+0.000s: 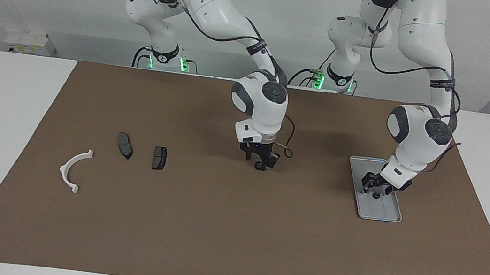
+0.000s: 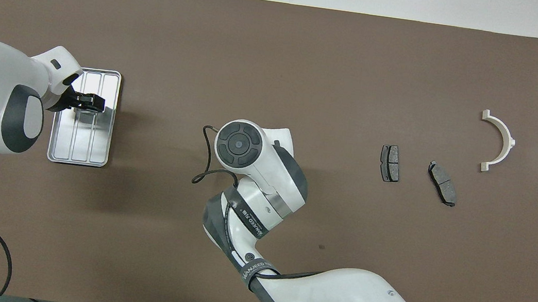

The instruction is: Place bearing gear from tray to pile

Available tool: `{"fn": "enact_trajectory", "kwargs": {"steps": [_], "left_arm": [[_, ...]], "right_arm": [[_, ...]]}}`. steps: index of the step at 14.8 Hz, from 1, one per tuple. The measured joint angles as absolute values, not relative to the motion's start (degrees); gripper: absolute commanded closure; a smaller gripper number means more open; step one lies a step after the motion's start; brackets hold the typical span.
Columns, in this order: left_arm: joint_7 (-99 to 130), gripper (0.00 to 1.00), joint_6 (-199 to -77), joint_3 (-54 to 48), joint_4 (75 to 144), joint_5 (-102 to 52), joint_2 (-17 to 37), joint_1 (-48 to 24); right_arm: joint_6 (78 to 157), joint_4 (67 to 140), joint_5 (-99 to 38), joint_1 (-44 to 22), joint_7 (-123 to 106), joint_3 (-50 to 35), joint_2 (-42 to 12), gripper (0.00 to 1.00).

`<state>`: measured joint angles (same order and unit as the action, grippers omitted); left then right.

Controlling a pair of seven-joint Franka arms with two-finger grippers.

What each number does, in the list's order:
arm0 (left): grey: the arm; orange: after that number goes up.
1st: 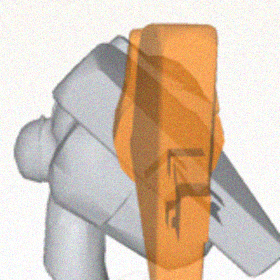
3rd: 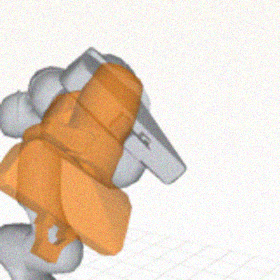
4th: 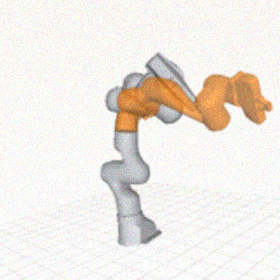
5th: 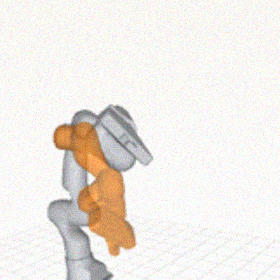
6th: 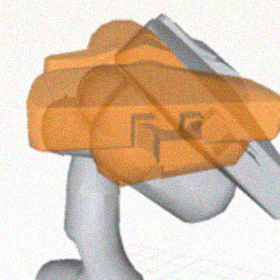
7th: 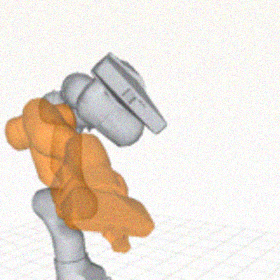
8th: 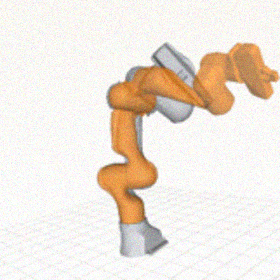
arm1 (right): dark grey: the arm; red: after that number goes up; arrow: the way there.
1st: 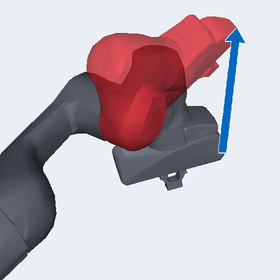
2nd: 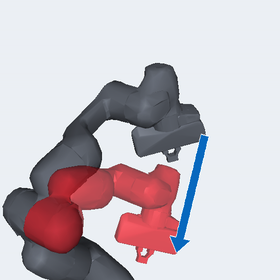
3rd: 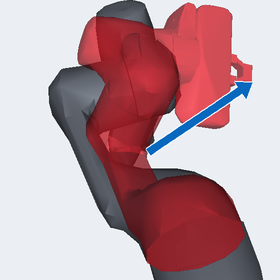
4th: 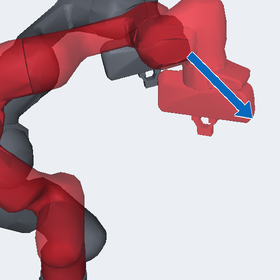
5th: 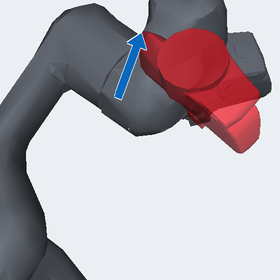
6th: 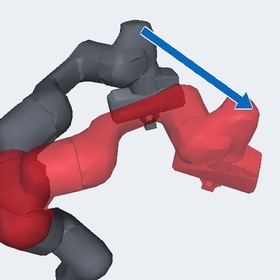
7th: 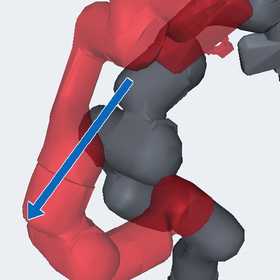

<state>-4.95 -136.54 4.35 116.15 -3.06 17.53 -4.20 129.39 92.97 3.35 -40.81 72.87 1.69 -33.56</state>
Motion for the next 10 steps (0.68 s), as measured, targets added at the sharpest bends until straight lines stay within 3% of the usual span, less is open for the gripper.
{"fn": "enact_trajectory", "kwargs": {"steps": [5, 8, 9, 10], "left_arm": [[-5.0, 0.16, -137.7, 4.3, 116.3, -3.1, 17.8, -4.2], [-5.0, 0.16, -138.4, 4.2, 116.5, -3.1, 18.3, -4.2], [-5.0, 0.22, -138.6, 4.2, 116.5, -3.1, 18.5, -4.2], [-5.0, 0.44, -138.7, 4.2, 116.5, -3.1, 18.5, -4.2]], "right_arm": [[128.8, 92.8, 3.4, -40.8, 72.9, 1.7, -33.3, 1.0], [122.6, 90.2, 4.0, -40.0, 71.3, 2.1, -33.3, 1.0], [119.6, 88.4, 4.0, -38.9, 69.1, 2.2, -33.0, 1.0], [116.4, 86.7, 3.9, -37.3, 65.9, 2.3, -32.5, 1.0]]}}
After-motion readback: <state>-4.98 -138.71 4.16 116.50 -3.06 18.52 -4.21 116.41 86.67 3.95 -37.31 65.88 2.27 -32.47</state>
